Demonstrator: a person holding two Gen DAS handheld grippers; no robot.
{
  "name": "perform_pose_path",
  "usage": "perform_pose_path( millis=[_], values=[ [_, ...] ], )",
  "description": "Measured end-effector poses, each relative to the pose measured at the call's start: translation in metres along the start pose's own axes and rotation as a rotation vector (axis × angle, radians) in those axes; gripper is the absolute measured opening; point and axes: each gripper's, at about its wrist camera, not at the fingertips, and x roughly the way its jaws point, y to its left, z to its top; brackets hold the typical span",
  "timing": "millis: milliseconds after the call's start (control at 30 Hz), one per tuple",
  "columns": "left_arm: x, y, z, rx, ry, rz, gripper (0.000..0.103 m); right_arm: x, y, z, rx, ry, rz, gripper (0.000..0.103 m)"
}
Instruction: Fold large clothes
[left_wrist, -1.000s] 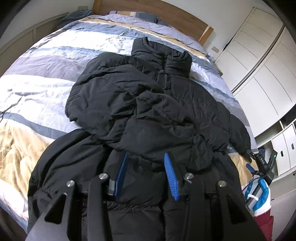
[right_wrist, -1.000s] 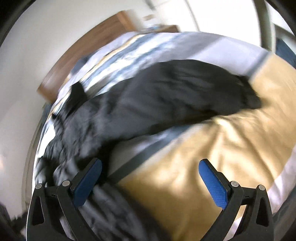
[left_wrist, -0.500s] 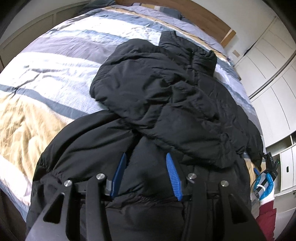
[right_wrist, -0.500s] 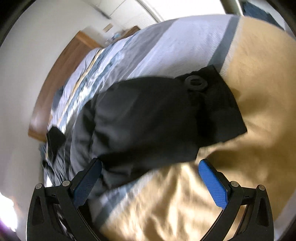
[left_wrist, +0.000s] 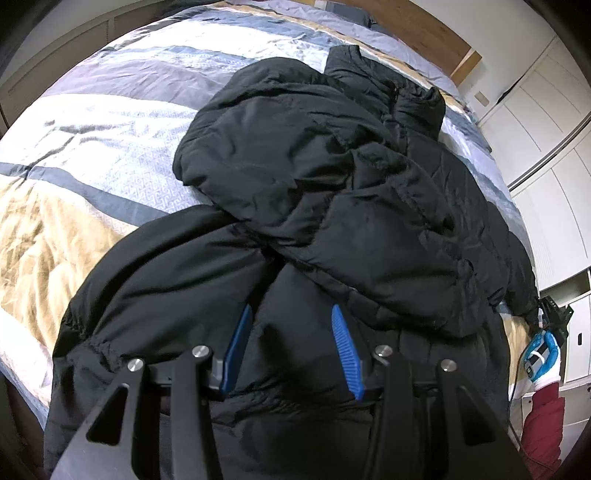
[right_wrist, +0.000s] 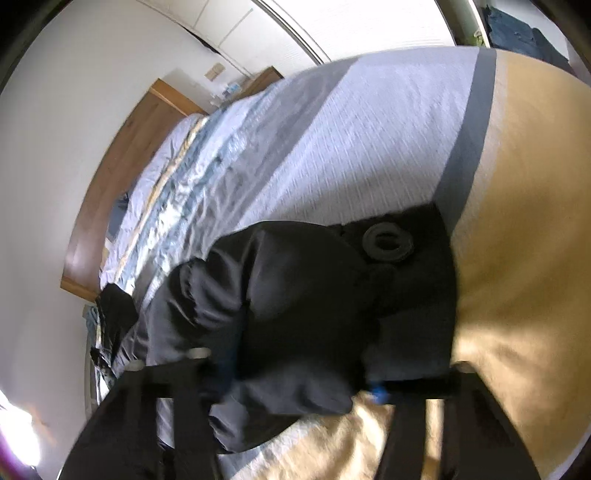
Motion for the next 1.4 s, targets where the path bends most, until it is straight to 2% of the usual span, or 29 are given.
perform_pose_path(
  millis=[100,200,433,667,833,1000,1167,1400],
  values=[
    [0.002,-0.001,0.000,-0.004,0.003,-0.007,0.043,-0.007,0.009,0.005,-0.027,-0.027,0.039,0.024],
    [0.002,-0.001,0.000,-0.008,0.003,-0.015,0.043,-0.017,0.026,0.007,-0.077,-0.056,0.075,0.020],
    [-0.010,0.000,-0.001,-0.008,-0.021,-0.040,0.043,-0.047,0.076,0.006,-0.203,-0.097,0.200,0.017],
    [-0.019,0.007,-0.009,-0.020,-0.036,-0.063,0.043,-0.082,0.144,-0.019,-0.379,-0.102,0.361,0.017],
    [-0.027,0.020,-0.016,-0.039,-0.050,-0.058,0.043,-0.096,0.195,-0.053,-0.514,-0.071,0.472,0.016],
    [-0.038,0.036,-0.019,-0.048,-0.078,-0.050,0.043,-0.102,0.233,-0.095,-0.640,-0.023,0.535,0.016],
    [-0.048,0.047,-0.021,-0.045,-0.109,-0.035,0.043,-0.099,0.259,-0.142,-0.772,0.044,0.548,0.016],
    [-0.047,0.066,-0.024,-0.075,-0.121,-0.048,0.043,-0.080,0.283,-0.221,-0.976,0.172,0.504,0.016]
  ],
)
